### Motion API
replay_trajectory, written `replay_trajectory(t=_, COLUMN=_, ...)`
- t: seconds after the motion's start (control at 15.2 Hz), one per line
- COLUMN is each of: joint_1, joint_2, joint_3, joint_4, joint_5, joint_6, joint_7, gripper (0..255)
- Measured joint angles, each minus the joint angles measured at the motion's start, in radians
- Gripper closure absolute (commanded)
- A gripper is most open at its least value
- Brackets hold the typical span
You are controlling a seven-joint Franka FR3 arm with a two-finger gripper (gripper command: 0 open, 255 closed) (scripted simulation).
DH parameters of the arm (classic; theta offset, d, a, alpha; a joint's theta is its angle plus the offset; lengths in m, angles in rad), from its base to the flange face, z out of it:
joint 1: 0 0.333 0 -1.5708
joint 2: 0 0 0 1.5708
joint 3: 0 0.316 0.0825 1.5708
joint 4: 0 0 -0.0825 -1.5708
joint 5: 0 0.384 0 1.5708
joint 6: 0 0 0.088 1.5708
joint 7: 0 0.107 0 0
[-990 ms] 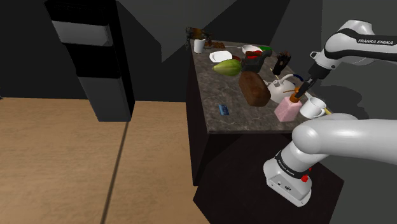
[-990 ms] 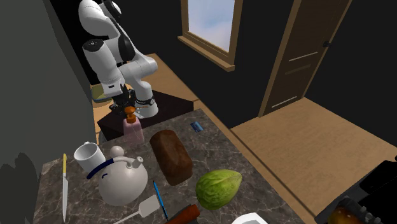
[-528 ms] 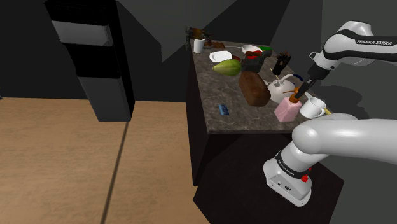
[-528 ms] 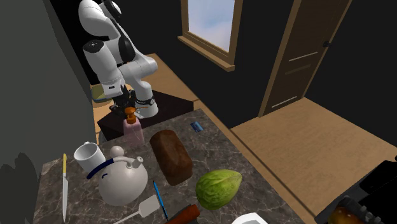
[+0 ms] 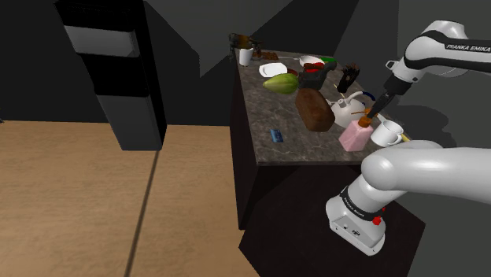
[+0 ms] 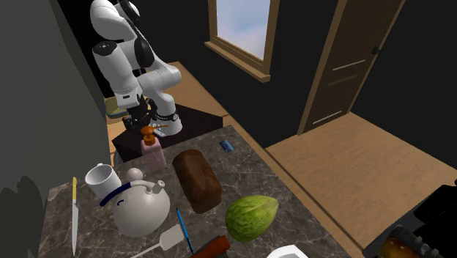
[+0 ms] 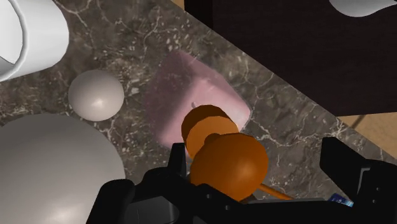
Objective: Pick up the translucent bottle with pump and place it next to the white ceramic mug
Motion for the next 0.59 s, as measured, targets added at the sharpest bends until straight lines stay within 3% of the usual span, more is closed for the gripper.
replay_trajectory(t=0.2, joint_1=0.009, joint_2=-0.006, joint_3=0.026, joint_4=0.066, joint_5=0.023, joint_6=-0.071, joint_7=-0.002, gripper=0)
replay_trajectory(t=0.59, joint_1=0.009, joint_2=-0.007, joint_3=0.030, joint_4=0.081, joint_5=0.027, joint_6=-0.087, joint_7=-0.004, gripper=0)
